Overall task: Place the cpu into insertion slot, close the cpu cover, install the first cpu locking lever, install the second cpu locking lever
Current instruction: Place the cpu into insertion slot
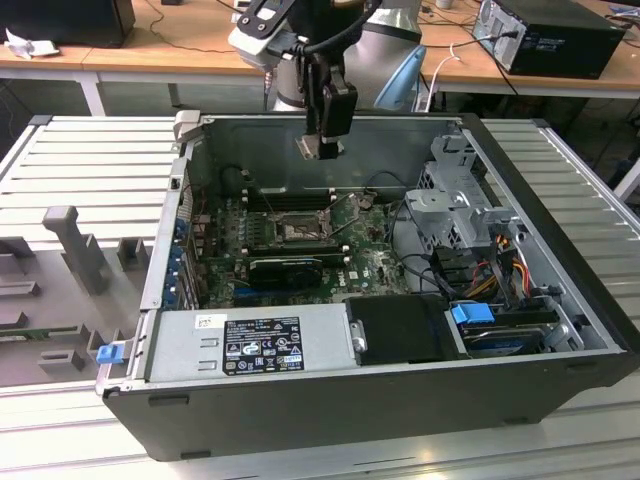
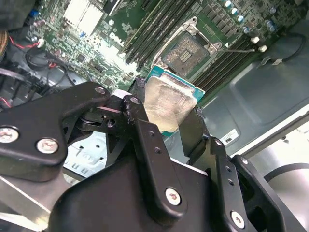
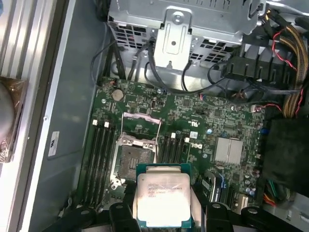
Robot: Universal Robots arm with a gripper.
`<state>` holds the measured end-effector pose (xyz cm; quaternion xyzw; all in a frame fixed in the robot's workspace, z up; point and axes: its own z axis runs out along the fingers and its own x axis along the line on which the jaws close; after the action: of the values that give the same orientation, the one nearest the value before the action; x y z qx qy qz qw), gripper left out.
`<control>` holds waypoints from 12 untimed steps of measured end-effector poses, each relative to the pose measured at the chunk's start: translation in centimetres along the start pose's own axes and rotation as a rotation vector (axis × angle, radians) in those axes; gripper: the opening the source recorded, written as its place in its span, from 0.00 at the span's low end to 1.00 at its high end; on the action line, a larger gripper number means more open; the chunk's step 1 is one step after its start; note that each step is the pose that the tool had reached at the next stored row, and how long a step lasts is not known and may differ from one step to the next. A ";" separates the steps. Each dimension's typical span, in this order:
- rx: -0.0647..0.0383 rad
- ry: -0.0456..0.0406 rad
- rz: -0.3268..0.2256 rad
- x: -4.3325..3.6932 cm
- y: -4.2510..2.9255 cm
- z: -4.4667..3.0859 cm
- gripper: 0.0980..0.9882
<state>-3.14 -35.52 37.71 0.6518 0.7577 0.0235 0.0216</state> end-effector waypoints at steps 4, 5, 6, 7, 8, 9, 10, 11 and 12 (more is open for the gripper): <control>0.000 -0.0038 0.054 0.00 0.00 0.06 0.48; 0.000 -0.0048 0.068 0.00 0.00 0.08 0.48; 0.000 -0.0057 0.082 0.00 0.00 0.11 0.48; 0.000 -0.0069 0.095 0.00 -0.01 0.13 0.48; 0.000 -0.0086 0.109 0.00 -0.01 0.17 0.48; 0.000 -0.0094 0.117 0.00 -0.01 0.19 0.48; 0.000 -0.0108 0.126 0.00 -0.01 0.22 0.48; 0.001 -0.0118 0.130 0.00 -0.01 0.26 0.48; 0.001 -0.0123 0.132 0.00 -0.02 0.37 0.48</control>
<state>-3.14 -35.52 37.34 0.7006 0.7128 0.0206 0.0244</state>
